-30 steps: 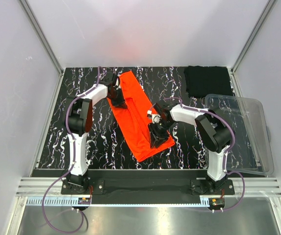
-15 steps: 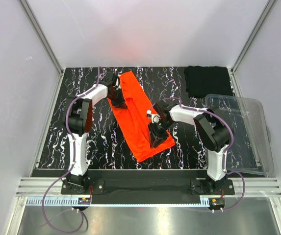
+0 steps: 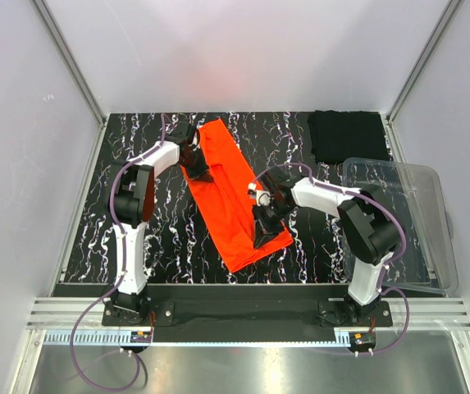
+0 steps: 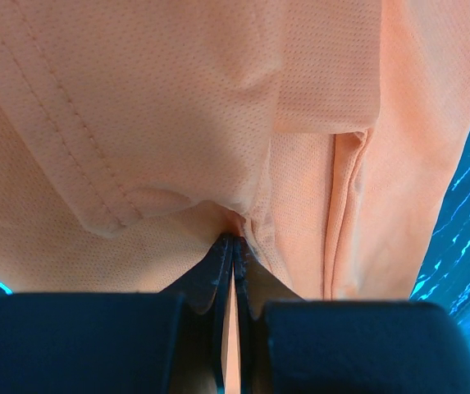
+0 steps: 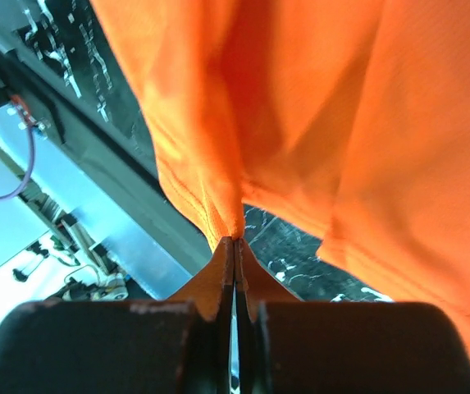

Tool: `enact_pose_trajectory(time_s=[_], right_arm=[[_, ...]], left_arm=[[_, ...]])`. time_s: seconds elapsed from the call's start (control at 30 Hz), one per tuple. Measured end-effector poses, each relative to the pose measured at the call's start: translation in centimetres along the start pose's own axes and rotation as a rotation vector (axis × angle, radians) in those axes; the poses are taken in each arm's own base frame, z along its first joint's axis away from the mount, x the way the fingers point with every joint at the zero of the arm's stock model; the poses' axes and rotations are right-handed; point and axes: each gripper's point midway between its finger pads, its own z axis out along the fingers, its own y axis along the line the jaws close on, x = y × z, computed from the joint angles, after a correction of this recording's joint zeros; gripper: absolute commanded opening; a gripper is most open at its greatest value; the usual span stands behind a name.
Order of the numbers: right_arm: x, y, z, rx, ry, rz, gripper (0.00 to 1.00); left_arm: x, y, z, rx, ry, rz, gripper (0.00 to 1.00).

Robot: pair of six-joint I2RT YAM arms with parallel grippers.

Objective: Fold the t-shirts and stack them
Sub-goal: Fold the tshirt

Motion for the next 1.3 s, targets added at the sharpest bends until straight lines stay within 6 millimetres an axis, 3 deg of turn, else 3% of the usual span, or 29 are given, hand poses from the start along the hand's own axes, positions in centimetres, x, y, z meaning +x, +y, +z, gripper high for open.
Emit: enact_pose_trajectory(time_s=[0.23, 0.43, 0.7, 0.9, 1.07, 1.17, 1.3], right_arm=[[1.9, 0.1, 0.7, -0.054, 0.049, 0.044, 0.0], [2.1, -0.7, 1.5, -0.047, 0.07, 0.064, 0.0], [1.5, -2.3, 1.5, 0.036, 0.041, 0.091, 0.04], [1.5, -3.1, 1.4, 0.082, 0.034, 0.099, 0.16], [1.6, -3.1, 0.7, 0.11, 0.027, 0.1, 0.25], [1.0, -2.1, -0.7, 0.113, -0.013, 0.075, 0.29], [-0.6, -0.5, -2.5, 0.106, -0.088, 0.029, 0.3]], left_arm=[[-0.1, 0.1, 0.0, -0.006, -0.004, -0.008, 0.05], [-0.1, 0.1, 0.0, -0.007, -0.004, -0.009, 0.06], [0.5, -0.2, -0.6, -0.014, -0.013, 0.049, 0.41], [3.9, -0.6, -4.4, -0.02, -0.001, 0.133, 0.44], [6.9, -3.2, -8.8, 0.05, -0.027, 0.234, 0.33], [9.3, -4.3, -9.2, 0.092, 0.001, 0.279, 0.29], [13.4, -4.6, -7.8, 0.1, 0.09, 0.322, 0.26]])
